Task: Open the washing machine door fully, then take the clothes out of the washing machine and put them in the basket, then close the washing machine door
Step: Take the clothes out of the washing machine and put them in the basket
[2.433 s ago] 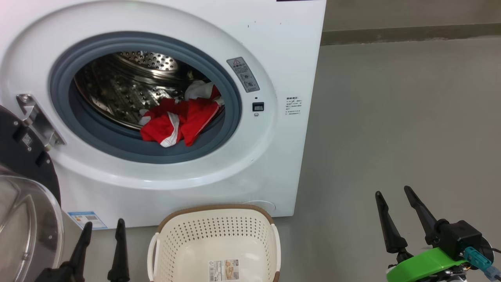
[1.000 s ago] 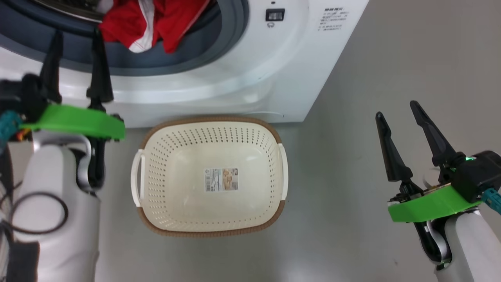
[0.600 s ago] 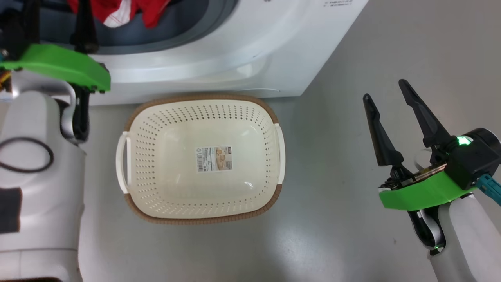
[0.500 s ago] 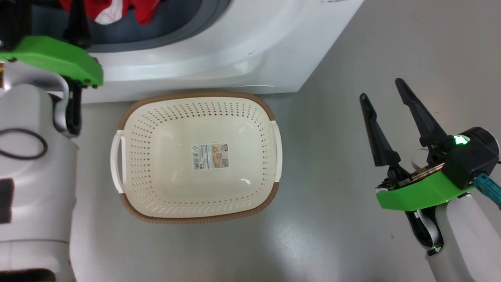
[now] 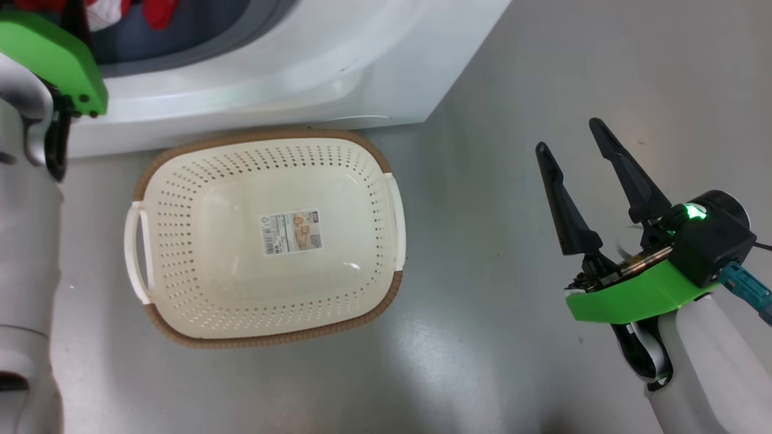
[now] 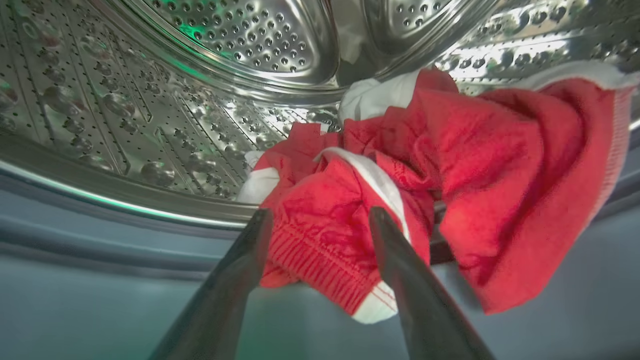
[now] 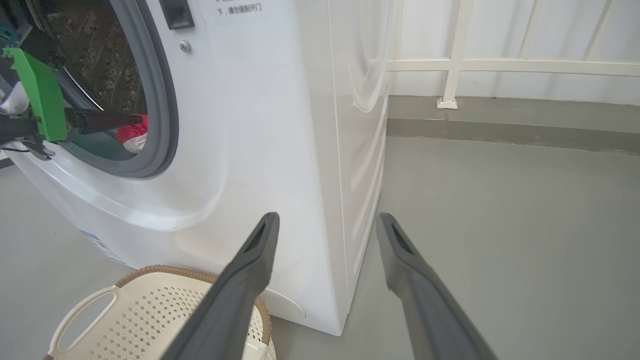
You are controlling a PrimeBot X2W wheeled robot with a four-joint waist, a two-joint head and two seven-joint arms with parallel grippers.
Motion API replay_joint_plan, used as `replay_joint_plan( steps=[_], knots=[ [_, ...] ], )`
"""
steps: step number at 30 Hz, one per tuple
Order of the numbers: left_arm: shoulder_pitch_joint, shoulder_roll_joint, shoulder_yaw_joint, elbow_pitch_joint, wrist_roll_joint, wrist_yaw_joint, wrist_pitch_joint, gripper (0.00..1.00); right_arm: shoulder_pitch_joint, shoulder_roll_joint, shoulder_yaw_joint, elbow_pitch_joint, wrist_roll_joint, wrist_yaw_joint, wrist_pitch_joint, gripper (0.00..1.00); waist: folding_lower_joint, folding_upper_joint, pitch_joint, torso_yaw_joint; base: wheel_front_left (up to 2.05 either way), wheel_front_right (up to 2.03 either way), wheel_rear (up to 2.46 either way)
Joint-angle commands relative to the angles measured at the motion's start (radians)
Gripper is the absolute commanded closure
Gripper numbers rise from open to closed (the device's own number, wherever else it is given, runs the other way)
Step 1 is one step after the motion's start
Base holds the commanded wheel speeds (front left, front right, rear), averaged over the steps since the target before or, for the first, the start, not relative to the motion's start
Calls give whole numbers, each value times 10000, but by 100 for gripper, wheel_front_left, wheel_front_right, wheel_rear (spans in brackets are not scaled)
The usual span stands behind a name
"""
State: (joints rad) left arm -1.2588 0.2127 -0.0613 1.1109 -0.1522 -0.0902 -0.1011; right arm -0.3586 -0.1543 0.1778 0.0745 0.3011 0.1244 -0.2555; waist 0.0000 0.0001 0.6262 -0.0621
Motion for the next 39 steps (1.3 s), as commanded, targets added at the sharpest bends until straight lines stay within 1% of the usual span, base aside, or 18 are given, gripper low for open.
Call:
replay_joint_plan(
  steps=[1, 8, 16, 17, 18, 21, 26, 33, 35, 36, 39],
  knots=[
    [-240, 655, -18, 3, 207, 36, 171, 0, -39, 9, 266, -201, 88, 63, -63, 0, 0, -1, 113, -133, 0, 0, 0],
    [-701, 980, -595, 733, 748, 421, 1016, 0, -146, 63, 445, -132, 269, 63, -63, 0, 0, -1, 195, -345, 0, 0, 0],
    [-932, 1180, -935, 1188, 977, 652, 1742, 0, -185, 145, 636, -117, 463, 63, -63, 0, 0, -1, 224, -548, 0, 0, 0],
    [-947, 1214, -989, 1224, 1016, 689, 1821, 52, -190, 147, 679, -117, 494, 63, -63, 0, 0, -1, 231, -573, 0, 0, 0],
    [-951, 1240, -1031, 1261, 1043, 737, 1896, 100, -198, 145, 719, -118, 523, 63, -63, 0, 0, -1, 234, -591, 0, 0, 0],
    [-928, 1263, -1028, 1302, 984, 863, 1868, 100, -198, 131, 786, -123, 584, 63, -63, 0, 0, -1, 225, -623, 0, 0, 0],
    [-766, 1227, -924, 1118, 773, 1021, 988, 100, -162, 80, 795, -106, 662, 63, -63, 0, 0, -1, 107, -576, 0, 0, 0],
    [-238, 1067, -568, 951, 199, 896, -438, 100, -60, 24, 841, -15, 751, 63, -63, 0, 0, -1, -316, -405, 0, 0, 0],
    [-63, 1019, -439, 884, 3, 804, -870, 100, -19, 25, 867, -2, 768, 63, -63, 0, 0, -1, -458, -361, 0, 0, 0],
    [121, 966, -282, 756, -221, 688, -1205, 100, 40, 15, 880, 15, 777, 63, -63, 0, 0, -1, -614, -306, 0, 0, 0],
    [432, 919, -161, 496, -404, 614, -1468, 100, 160, -16, 864, 37, 786, 63, -63, 0, 0, -1, -840, -197, 0, 0, 0]
  ],
)
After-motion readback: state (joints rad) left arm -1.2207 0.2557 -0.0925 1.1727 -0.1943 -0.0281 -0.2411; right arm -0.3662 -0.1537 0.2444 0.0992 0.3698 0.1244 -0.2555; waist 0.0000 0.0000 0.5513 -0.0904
